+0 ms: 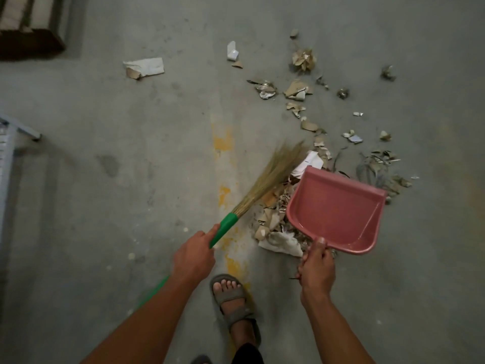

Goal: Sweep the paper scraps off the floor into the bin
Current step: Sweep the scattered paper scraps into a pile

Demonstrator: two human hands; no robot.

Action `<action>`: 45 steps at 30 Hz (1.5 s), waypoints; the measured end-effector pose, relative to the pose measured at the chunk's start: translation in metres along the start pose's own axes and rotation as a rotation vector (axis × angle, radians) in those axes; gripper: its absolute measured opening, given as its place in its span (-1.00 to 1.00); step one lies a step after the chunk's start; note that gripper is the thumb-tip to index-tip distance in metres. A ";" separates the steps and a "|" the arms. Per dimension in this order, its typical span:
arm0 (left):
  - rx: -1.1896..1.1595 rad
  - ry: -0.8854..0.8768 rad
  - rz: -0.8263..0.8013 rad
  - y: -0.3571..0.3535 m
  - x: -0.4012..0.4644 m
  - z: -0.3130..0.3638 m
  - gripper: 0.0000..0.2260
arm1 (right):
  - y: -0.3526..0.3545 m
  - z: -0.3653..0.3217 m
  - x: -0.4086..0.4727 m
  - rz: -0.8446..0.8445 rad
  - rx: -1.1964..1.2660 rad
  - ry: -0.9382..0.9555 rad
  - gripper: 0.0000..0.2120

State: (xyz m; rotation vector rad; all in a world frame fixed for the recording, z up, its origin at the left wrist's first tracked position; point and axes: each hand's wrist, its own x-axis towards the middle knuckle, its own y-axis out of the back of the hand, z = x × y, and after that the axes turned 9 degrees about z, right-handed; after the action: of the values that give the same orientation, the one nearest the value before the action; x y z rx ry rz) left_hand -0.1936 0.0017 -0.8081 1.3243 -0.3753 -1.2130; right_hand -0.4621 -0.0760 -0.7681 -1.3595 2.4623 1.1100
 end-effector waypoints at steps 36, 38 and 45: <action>-0.904 0.740 0.544 0.163 0.281 -0.123 -0.44 | -0.271 -0.213 -0.031 -0.663 -0.096 0.040 -0.52; -0.878 0.802 0.567 0.168 0.301 -0.156 -0.42 | -0.295 -0.215 -0.044 -0.664 -0.094 0.020 -0.53; -0.917 1.086 0.538 0.171 0.357 -0.278 -0.43 | -0.384 -0.215 -0.102 -0.678 -0.124 -0.055 -0.55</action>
State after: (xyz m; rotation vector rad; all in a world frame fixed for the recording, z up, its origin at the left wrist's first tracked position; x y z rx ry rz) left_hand 0.2470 -0.1819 -0.8843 0.7938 0.5402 -0.0373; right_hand -0.0551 -0.2710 -0.7772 -1.9475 1.6803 1.0972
